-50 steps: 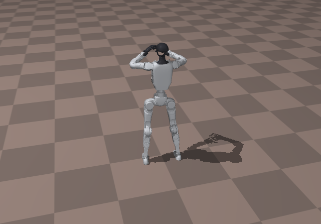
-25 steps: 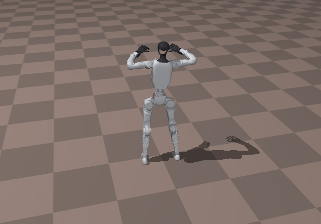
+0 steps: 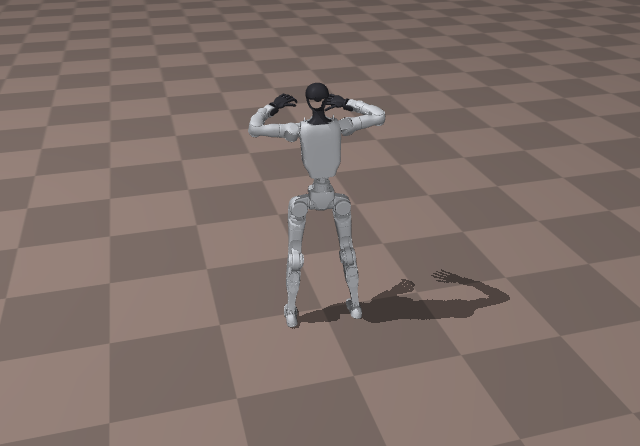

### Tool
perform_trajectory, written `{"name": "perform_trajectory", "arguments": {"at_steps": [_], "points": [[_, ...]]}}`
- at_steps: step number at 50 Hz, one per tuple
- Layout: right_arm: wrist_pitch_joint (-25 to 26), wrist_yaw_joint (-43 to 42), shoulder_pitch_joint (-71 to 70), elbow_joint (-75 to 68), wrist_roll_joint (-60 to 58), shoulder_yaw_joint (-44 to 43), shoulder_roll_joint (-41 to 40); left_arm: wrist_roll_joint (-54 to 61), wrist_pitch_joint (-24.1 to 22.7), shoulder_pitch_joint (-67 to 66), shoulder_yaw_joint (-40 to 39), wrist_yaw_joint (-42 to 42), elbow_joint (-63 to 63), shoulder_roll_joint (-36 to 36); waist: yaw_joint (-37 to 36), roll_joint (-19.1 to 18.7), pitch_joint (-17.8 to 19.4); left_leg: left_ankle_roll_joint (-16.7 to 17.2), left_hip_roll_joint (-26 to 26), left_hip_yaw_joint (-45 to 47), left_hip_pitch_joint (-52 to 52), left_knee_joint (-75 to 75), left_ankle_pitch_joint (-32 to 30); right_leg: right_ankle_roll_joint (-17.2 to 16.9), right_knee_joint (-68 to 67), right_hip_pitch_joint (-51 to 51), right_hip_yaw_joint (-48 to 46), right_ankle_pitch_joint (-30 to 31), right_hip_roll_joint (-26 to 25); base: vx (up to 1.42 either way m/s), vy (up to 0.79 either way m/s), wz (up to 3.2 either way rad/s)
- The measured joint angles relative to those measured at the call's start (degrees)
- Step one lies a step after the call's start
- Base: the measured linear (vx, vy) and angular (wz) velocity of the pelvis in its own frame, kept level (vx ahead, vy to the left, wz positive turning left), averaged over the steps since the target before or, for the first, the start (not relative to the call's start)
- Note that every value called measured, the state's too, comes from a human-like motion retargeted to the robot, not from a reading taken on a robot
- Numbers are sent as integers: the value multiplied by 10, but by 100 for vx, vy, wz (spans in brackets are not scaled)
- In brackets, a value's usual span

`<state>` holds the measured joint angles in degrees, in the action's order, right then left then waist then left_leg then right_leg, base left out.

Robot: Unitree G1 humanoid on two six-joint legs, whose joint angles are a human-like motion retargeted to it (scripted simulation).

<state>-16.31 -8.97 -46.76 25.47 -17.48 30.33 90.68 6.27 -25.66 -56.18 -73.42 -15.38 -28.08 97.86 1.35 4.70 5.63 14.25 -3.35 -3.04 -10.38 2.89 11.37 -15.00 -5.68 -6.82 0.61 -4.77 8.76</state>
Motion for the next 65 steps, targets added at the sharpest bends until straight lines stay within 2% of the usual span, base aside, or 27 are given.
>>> {"name": "perform_trajectory", "arguments": {"at_steps": [2, 5, 7, 10, 12, 14, 15, 17, 19, 20, 22, 25, 27, 30, 33, 37, 42, 46, 50, 53, 57, 59, 62, 65], "points": [[-1, -18, 140, -39, 15, -85, 89, -28, -2, 105, 155, 1, 13, -152, 12, -41, -8, -1, -7, 1, 16, 12, 6, 0, -4, 12, -5, 1, -7, 0, 0, 0], [3, -21, 199, -136, 45, -102, 153, -41, -1, 7, 122, 0, 56, -338, 55, -71, -9, 7, -11, -3, 19, 3, -3, 0, 5, 13, -7, 9, -12, 0, 0, 0], [4, -11, 195, -174, 61, -97, 166, -39, 4, -53, 85, 8, 67, -426, 83, -75, -11, 7, -10, -4, 24, 4, -4, 0, 5, 17, -9, 10, -12, 0, 0, 0], [5, -12, 176, -181, 60, -95, 168, -46, 14, -72, 73, 14, 68, -469, 96, -76, -14, 7, -9, -2, 25, 5, -3, 0, 5, 19, -6, 10, -12, 0, 0, 0], [6, -22, 169, -153, 45, -110, 145, -55, 20, -37, 97, 12, 60, -439, 89, -72, -12, 7, -8, 0, 22, 5, -2, 0, 5, 17, -3, 8, -10, 0, 0, 0], [10, -28, 184, -116, 25, -148, 99, -59, 26, 37, 158, 13, 58, -382, 73, -64, -6, 7, -7, 2, 16, 5, 0, 0, 4, 13, 0, 6, -8, 0, 0, 0], [13, -29, 203, -96, 13, -178, 68, -60, 29, 89, 203, 16, 63, -348, 63, -58, -1, 5, -5, 3, 11, 5, 0, 0, 2, 9, 2, 4, -6, 0, 0, 0], [17, -27, 248, -52, -6, -238, -4, -47, 36, 236, 352, 31, 84, -290, 37, -43, 5, 1, 0, 3, 2, 4, 1, 0, 1, 2, 4, 1, 0, 0, 0, 0], [22, -21, 258, -18, -20, -257, -74, -33, 47, 458, 587, 54, 140, -278, 8, -36, 9, -5, 7, 2, -7, 3, 2, 1, 0, -7, 4, -3, 6, 0, 0, 0], [25, -18, 238, -10, -24, -238, -108, -26, 55, 567, 707, 66, 175, -293, -4, -35, 9, -8, 9, 1, -10, 3, 3, 1, 0, -10, 4, -5, 9, 0, 0, 0], [32, -14, 180, -28, -28, -175, -193, -24, 75, 710, 870, 89, 272, -368, -20, -35, 5, -11, 9, -2, -14, 5, 4, 6, 0, -16, 3, -7, 9, 0, 0, 0], [42, -9, 129, -102, -26, -100, -335, -39, 104, 807, 986, 111, 449, -509, -30, -30, -9, -29, 11, -2, 1, 33, 22, 10, -24, -6, -5, -22, 11, -1, 0, 6], [56, -22, 110, -179, -23, -63, -424, -47, 124, 828, 997, 111, 574, -599, -37, -28, -2, -19, 8, -10, -16, 11, 7, 20, -4, -23, -4, -13, 8, 0, 0, 0], [74, -35, 103, -309, 8, -21, -534, -22, 149, 826, 972, 82, 742, -714, -40, -27, -1, -23, 7, -13, -18, 10, 5, 28, -5, -26, -6, -13, 6, 0, 0, 0], [89, -44, 119, -428, 80, 1, -612, 47, 165, 806, 931, 38, 862, -784, -45, -26, 0, -24, 5, -13, -16, 10, 3, 33, -7, -23, -6, -13, 4, 0, 0, 0], [107, -54, 169, -552, 153, 8, -667, 128, 178, 754, 889, 5, 944, -822, -57, -23, 4, -25, 2, -9, -14, 6, 0, 37, -7, -17, -3, -12, 1, 0, 0, 0], [129, -100, 245, -662, 199, 4, -706, 186, 185, 666, 853, -19, 993, -832, -62, -18, 18, -26, -2, 0, -13, 0, -3, 41, -7, -8, 5, -9, -4, 0, 0, -8], [133, -138, 280, -678, 200, -6, -728, 223, 185, 614, 823, -32, 1041, -851, -47, -19, 26, -27, -6, 12, -11, -3, -5, 44, -6, 3, 18, -5, -9, -1, 0, -26], [127, -139, 272, -668, 158, 1, -732, 235, 179, 624, 818, -27, 1077, -872, -23, -29, 24, -28, -8, 24, -9, -5, -6, 45, -7, 12, 30, 0, -13, -2, 1, -27], [139, -123, 261, -701, 146, 10, -731, 237, 186, 686, 861, -17, 1048, -858, -10, -40, 14, -31, -7, 27, -8, -5, -6, 45, -7, 16, 34, 1, -12, 0, 0, 0], [169, -87, 307, -785, 159, 3, -719, 278, 203, 858, 911, -9, 970, -793, -12, -55, -3, -38, 0, 20, -7, -5, -8, 41, -7, 13, 27, -2, -4, 0, 1, 12], [191, -67, 361, -832, 173, -5, -709, 353, 214, 980, 938, -12, 920, -750, -20, -59, -9, -41, 5, 13, -6, -5, -10, 37, -8, 10, 18, -5, 2, 2, 2, 31], [249, -71, 469, -900, 216, -10, -699, 529, 227, 1193, 1003, -43, 844, -681, -38, -59, -18, -47, 13, 4, 0, -12, -20, 25, -7, 12, 6, -8, 13, 4, 2, 30], [270, -29, 608, -964, 238, -22, -704, 652, 198, 1409, 1112, -45, 780, -603, -52, -61, -29, -48, 18, -4, 7, -16, -25, 16, -5, 15, -6, -9, 20, 6, 1, 28]]}}
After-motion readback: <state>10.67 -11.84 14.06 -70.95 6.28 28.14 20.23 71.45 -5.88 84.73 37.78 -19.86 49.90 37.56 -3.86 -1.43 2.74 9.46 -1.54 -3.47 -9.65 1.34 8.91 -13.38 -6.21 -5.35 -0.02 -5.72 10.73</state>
